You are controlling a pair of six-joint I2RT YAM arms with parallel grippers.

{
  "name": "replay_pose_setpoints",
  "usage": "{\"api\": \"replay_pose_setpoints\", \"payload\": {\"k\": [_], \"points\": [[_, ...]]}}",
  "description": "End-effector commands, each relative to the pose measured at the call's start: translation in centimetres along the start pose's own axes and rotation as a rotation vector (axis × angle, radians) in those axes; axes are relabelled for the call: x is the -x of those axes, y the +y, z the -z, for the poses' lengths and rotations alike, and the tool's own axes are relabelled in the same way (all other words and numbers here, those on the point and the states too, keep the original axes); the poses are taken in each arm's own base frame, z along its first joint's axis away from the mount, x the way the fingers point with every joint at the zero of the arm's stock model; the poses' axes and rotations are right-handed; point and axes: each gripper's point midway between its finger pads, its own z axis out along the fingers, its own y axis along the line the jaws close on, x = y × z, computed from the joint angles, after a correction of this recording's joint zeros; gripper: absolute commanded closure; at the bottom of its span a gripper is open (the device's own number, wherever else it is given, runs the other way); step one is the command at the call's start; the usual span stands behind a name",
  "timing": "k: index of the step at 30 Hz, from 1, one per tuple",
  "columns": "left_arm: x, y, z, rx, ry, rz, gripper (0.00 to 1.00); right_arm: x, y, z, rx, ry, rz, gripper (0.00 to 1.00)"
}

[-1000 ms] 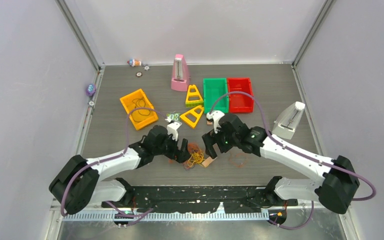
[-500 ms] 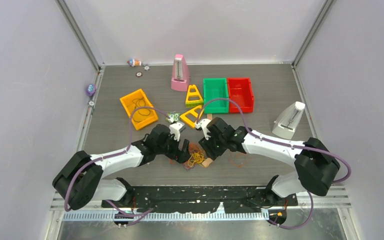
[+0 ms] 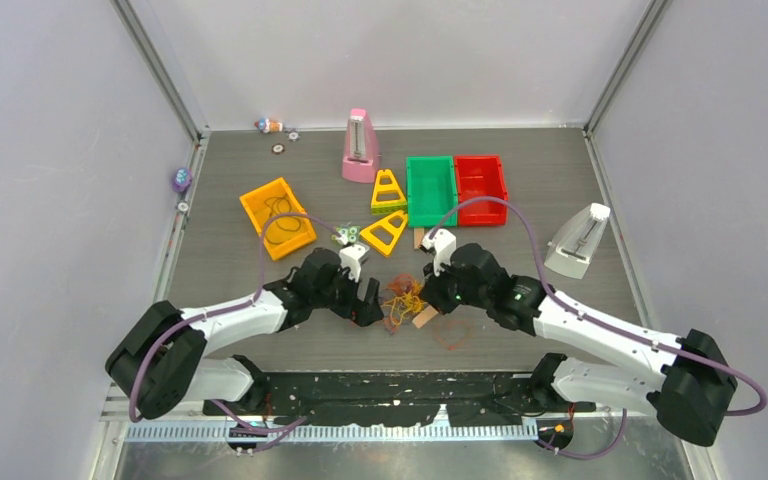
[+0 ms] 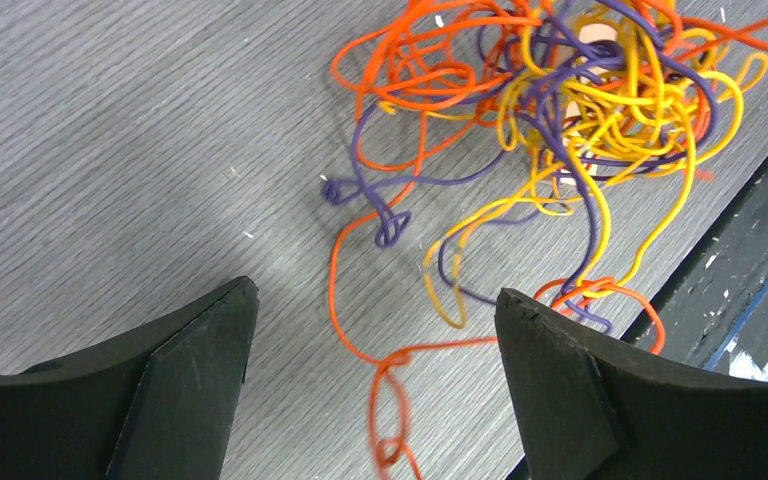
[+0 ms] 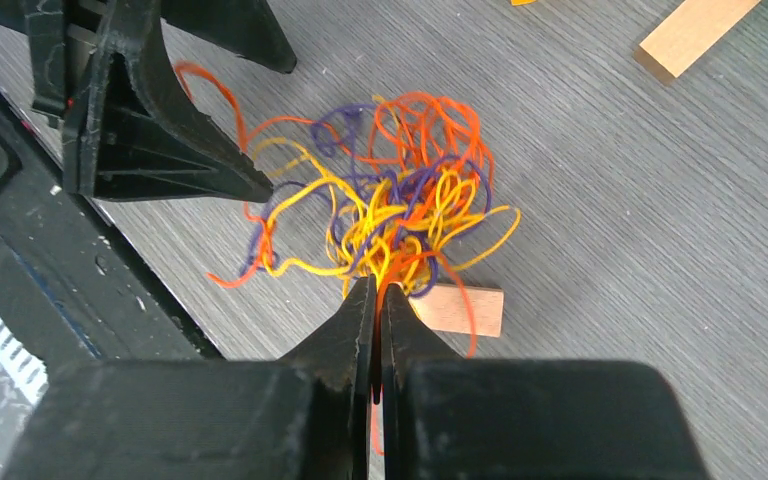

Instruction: Untangle the cables

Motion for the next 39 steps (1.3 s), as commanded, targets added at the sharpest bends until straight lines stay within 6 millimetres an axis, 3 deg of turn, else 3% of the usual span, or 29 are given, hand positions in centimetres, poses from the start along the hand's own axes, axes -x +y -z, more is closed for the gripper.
{"api": "replay_pose_setpoints", "payload": {"k": [1,7,10,21,26,34,35,37,38,39], "points": [[2.2,-1.6,0.2,-0.059,-0.074,-0.051,0.1,3.2,1.4,1.4,0.048,-0.127,-0.061,0.95],[2.7,-3.2,-0.3,-0.091,-0.06,-0.096,0.09,4.5,2.1,2.9,0.067,-0.134,-0.079,0.95],[3.2,-4.1,0.6,-0.121,-0.127,-0.138,0.08,5.4,2.1,3.1,0.055,-0.137,-0.084,0.95],[5.8,-7.0,5.0,-0.251,-0.443,-0.283,0.07,5.3,3.6,2.0,0.117,-0.071,-0.155,0.95],[6.1,-8.5,3.5,-0.289,-0.393,-0.317,0.08,6.1,4.6,1.9,0.167,-0.072,-0.167,0.95],[6.4,-8.8,0.9,-0.225,-0.296,-0.34,0.12,8.6,6.3,3.0,0.247,-0.132,-0.195,0.95],[6.5,-8.9,0.9,-0.225,-0.297,-0.34,0.15,8.7,6.4,3.1,0.25,-0.134,-0.196,0.95],[6.8,-8.9,1.1,-0.219,-0.308,-0.342,0.37,9.0,6.5,3.4,0.254,-0.142,-0.198,0.95],[7.0,-8.5,1.2,-0.191,-0.314,-0.336,0.55,9.0,6.0,3.4,0.224,-0.143,-0.203,0.95],[7.4,-7.8,1.6,-0.146,-0.325,-0.331,0.83,9.2,5.5,3.7,0.193,-0.155,-0.21,0.95]]}}
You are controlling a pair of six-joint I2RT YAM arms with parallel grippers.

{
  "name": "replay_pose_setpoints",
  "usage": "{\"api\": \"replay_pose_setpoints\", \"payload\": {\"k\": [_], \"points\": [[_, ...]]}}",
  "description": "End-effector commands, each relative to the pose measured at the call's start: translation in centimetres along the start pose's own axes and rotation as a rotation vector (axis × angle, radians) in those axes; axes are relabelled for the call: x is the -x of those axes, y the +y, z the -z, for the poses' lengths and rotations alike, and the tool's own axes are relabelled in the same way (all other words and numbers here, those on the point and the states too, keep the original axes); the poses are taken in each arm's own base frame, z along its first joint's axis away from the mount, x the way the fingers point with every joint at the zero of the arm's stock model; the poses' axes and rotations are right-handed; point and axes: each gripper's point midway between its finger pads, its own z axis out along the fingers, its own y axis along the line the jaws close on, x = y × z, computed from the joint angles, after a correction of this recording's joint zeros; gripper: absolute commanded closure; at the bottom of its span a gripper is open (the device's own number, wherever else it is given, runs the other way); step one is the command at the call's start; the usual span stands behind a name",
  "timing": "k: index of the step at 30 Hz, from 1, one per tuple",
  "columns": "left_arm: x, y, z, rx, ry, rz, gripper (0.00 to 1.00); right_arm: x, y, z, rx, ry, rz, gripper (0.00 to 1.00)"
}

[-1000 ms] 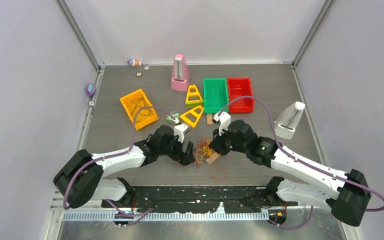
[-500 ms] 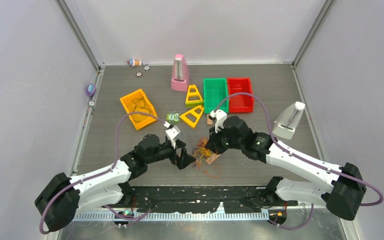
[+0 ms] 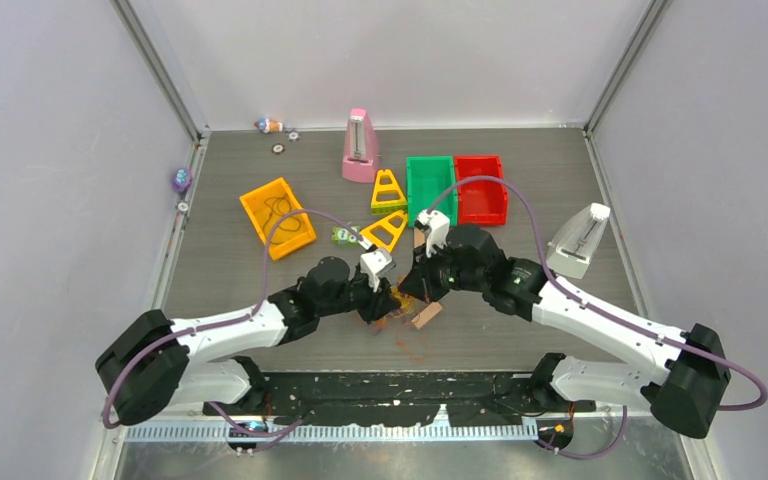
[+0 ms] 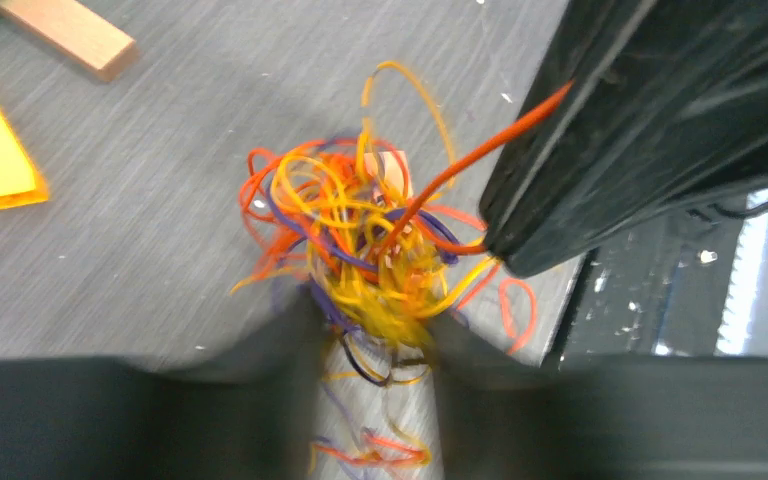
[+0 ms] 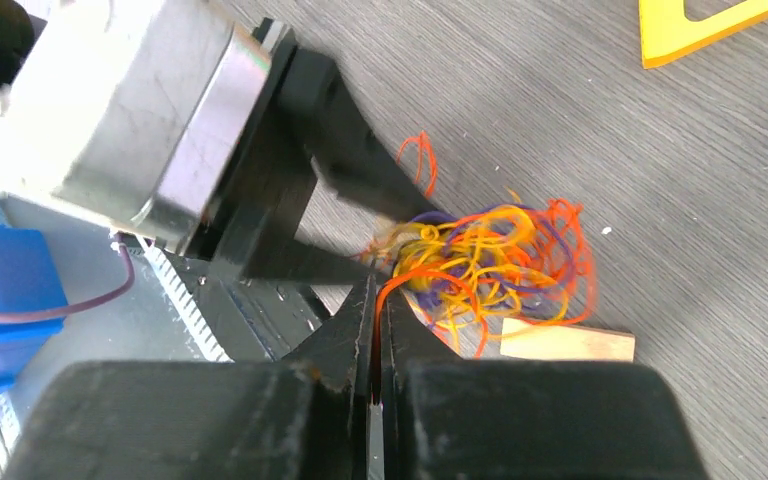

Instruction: Untangle the cables

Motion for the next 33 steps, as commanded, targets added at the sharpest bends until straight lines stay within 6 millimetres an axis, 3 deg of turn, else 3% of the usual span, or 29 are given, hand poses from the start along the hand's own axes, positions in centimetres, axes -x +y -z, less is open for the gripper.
{"api": "replay_pose_setpoints", "payload": {"k": [1,4,8,12,18,22,26,29,33], "points": [[2.4,2.4,1.0,0.159,-0.061,-0.038,0.99,4.1,0.4,2.1,-0.054,-0.142,-0.004,0.95],[2.7,5.6,3.0,0.362,-0.115,-0.019,1.0,4.6,-2.9,3.8,-0.256,-0.198,-0.034,0.95],[2.8,8.4,5.9,0.54,-0.192,0.027,1.0,4.7,-8.2,8.0,-0.57,-0.282,-0.075,0.95],[2.0,12.2,9.6,0.766,-0.245,0.118,1.0,4.2,-10.8,11.6,-0.735,-0.326,-0.087,0.95],[0.5,15.4,13.9,0.99,-0.294,0.239,1.0,4.0,-13.8,18.4,-0.996,-0.433,-0.134,0.95],[-0.9,17.1,16.2,1.123,-0.288,0.331,1.0,4.5,-14.5,22.9,-1.103,-0.568,-0.193,0.95],[-2.5,18.2,18.6,1.253,-0.288,0.418,1.0,5.1,-14.4,25.6,-1.146,-0.656,-0.218,0.95],[-1.9,18.1,18.6,1.235,-0.331,0.426,1.0,5.7,-13.9,25.4,-1.101,-0.649,-0.187,0.95],[-0.2,16.5,15.6,1.009,-0.354,0.351,1.0,6.7,-13.2,23.6,-1.041,-0.606,-0.135,0.95]]}}
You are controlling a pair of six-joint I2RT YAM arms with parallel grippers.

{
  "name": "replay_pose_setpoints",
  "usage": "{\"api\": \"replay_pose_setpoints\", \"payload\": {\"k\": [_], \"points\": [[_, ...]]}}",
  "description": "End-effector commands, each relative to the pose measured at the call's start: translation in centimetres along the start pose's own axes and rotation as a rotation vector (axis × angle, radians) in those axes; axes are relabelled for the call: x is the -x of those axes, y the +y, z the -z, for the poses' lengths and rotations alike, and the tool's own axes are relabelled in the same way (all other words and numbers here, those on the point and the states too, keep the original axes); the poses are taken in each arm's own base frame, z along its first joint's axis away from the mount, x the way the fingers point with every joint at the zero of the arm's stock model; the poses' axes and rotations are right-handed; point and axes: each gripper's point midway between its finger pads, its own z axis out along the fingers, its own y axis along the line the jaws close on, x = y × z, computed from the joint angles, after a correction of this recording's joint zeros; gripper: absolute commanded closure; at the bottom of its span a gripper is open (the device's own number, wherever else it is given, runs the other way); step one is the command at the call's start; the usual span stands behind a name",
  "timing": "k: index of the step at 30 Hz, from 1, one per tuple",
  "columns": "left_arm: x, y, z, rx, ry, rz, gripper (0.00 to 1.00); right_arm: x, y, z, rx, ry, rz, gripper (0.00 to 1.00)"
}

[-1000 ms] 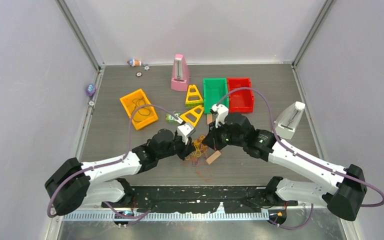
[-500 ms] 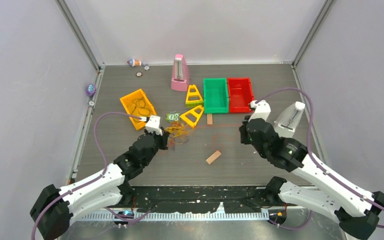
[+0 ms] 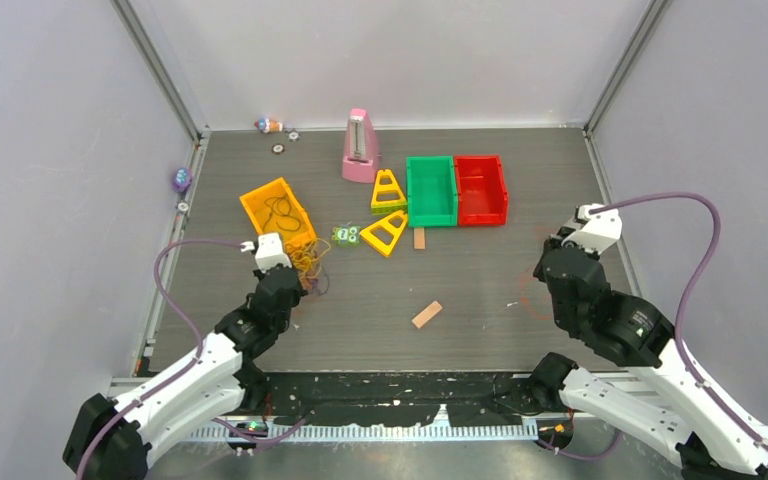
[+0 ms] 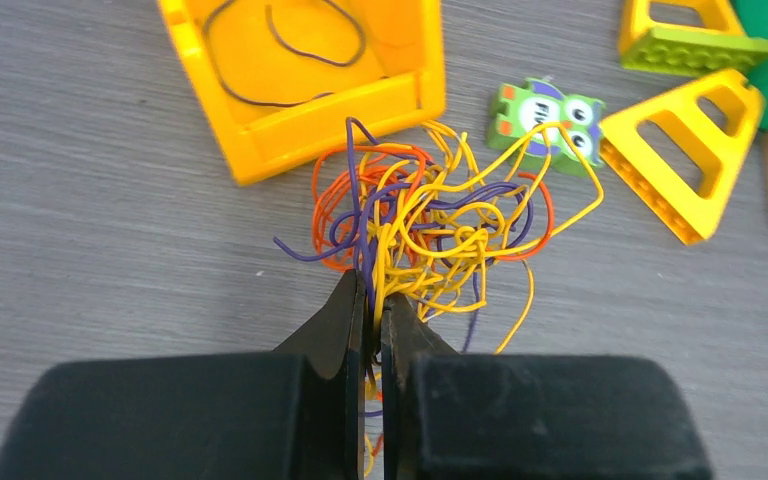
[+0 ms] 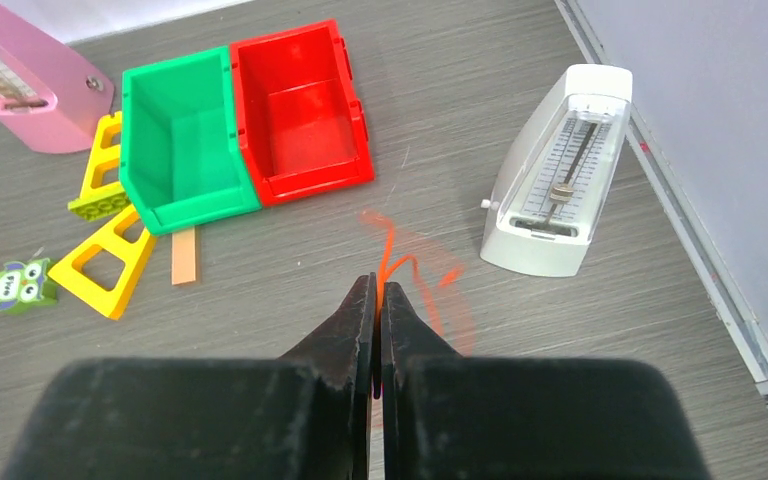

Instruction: Untangle the cables

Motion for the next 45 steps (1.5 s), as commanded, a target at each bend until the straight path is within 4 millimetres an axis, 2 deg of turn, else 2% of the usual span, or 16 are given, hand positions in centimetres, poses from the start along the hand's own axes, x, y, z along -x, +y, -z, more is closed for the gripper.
{"api": "replay_pose_setpoints", "payload": {"k": [1,4,7,8,15,25,30,37,41,45], "points": [[1.5,-3.2,0.4,-0.186,-0.058,0.015,1.0,1.6,1.9,-0.5,0.031,-0.013,0.033,0.95],[1.5,-4.5,0.8,-0.26,-0.049,-0.014,1.0,2.5,3.1,-0.9,0.046,-0.003,0.069,0.95],[1.4,-5.5,1.0,-0.318,-0.041,-0.036,1.0,4.1,5.2,-1.4,0.1,-0.004,0.084,0.95],[1.4,-5.8,1.1,-0.334,-0.04,-0.04,1.0,5.0,5.8,-1.7,0.106,-0.014,0.07,0.95],[1.2,-7.3,1.5,-0.425,-0.035,-0.062,1.0,7.9,9.3,-3.7,0.203,-0.013,0.068,0.95],[0.9,-8.2,1.6,-0.47,-0.019,-0.078,1.0,12.1,11.2,-9.0,0.202,-0.039,0.011,0.95],[0.7,-8.4,1.7,-0.481,-0.017,-0.083,1.0,13.0,12.1,-11.4,0.205,-0.041,0.0,0.95],[0.7,-8.5,1.6,-0.484,-0.013,-0.087,1.0,13.8,12.1,-15.8,0.162,-0.045,-0.018,0.95],[0.6,-8.5,1.6,-0.483,-0.009,-0.091,1.0,13.2,12.3,-18.3,0.161,-0.014,-0.025,0.95],[0.5,-8.5,1.5,-0.483,-0.008,-0.094,1.0,11.4,12.0,-20.7,0.129,0.03,-0.014,0.95]]}}
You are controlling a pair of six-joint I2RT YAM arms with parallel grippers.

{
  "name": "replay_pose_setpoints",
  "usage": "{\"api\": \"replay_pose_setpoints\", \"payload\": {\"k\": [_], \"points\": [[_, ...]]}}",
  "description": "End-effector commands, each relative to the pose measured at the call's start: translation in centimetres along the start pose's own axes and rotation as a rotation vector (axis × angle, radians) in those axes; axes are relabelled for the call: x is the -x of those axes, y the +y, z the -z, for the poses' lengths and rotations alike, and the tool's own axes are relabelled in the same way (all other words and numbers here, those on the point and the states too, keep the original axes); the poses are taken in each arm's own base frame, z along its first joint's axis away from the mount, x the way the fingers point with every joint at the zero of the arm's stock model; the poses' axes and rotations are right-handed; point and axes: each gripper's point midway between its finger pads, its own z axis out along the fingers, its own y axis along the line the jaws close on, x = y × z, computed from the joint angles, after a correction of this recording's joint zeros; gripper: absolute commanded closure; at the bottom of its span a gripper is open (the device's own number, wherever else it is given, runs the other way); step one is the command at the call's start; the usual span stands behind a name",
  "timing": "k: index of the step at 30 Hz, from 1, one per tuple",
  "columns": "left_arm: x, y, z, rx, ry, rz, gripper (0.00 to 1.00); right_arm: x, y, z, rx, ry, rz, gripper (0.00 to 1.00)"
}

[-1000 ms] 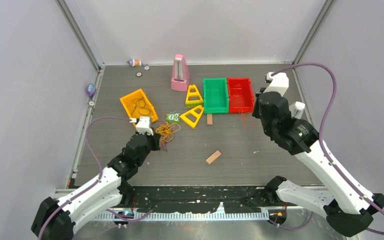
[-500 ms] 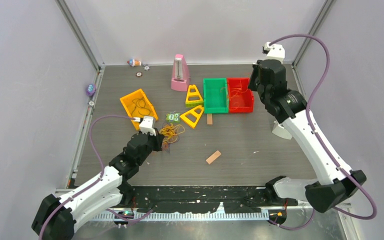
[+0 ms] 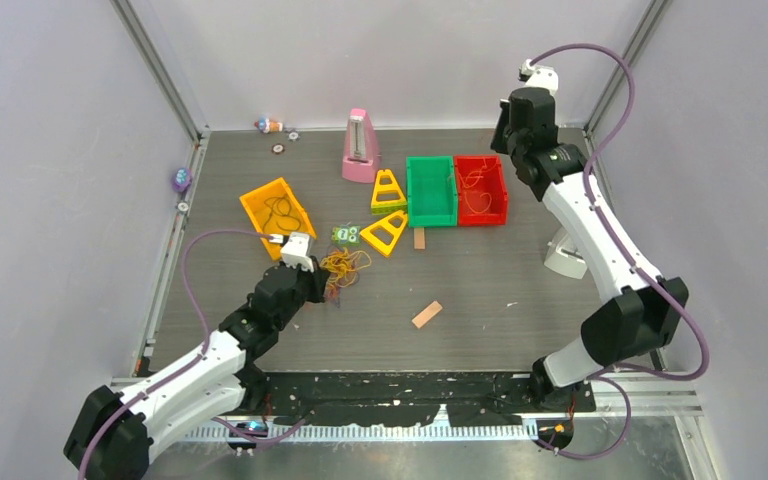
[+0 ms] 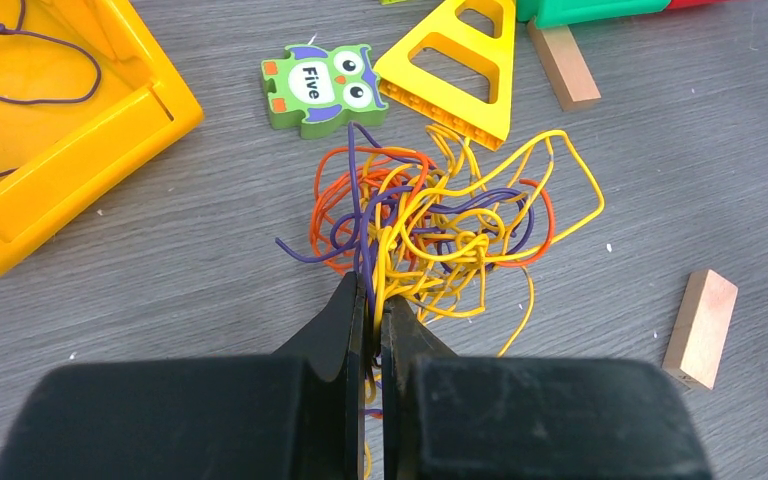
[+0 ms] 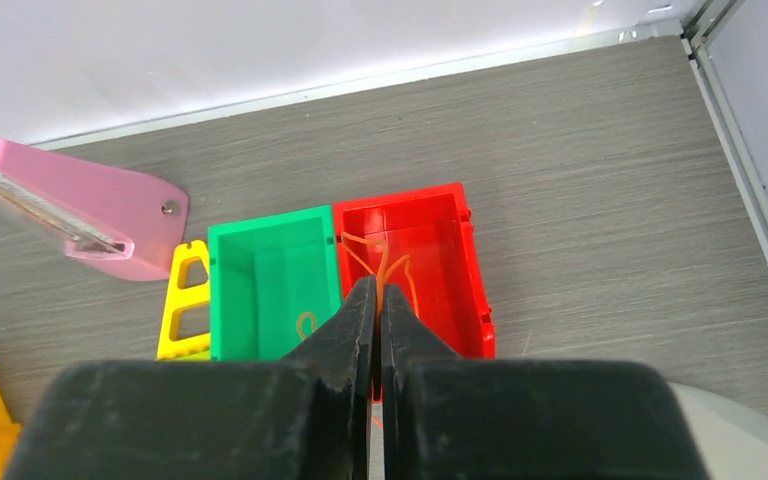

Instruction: Untangle the cables

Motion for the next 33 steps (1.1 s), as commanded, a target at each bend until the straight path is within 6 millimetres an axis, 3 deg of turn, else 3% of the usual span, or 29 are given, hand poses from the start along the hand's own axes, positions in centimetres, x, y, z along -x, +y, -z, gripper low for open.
{"api": "replay_pose_setpoints", "payload": {"k": [1,10,17,21,28,33], "points": [[1.9,-0.7,-0.2,-0.027,-0.067,0.006,1.0,1.3,0.3,-1.7,0.014,-0.041,-0.027,0.95],[1.8,-0.9,-0.4,-0.034,-0.059,0.003,1.0,-2.2,-1.7,-5.8,-0.057,0.023,-0.014,0.95],[1.8,-0.8,-0.4,-0.032,-0.059,0.001,1.0,-2.3,-2.6,-6.5,-0.076,0.029,-0.01,0.95],[1.8,-0.9,-0.4,-0.032,-0.058,0.0,1.0,-1.3,-2.7,-5.8,-0.065,0.011,-0.018,0.95],[1.8,-0.9,-0.5,-0.036,-0.054,0.0,1.0,3.0,-1.4,-3.1,0.011,-0.056,-0.025,0.95],[1.8,-1.0,-0.4,-0.039,-0.056,0.0,1.0,4.4,-1.4,-2.3,0.016,-0.087,-0.026,0.95]]}}
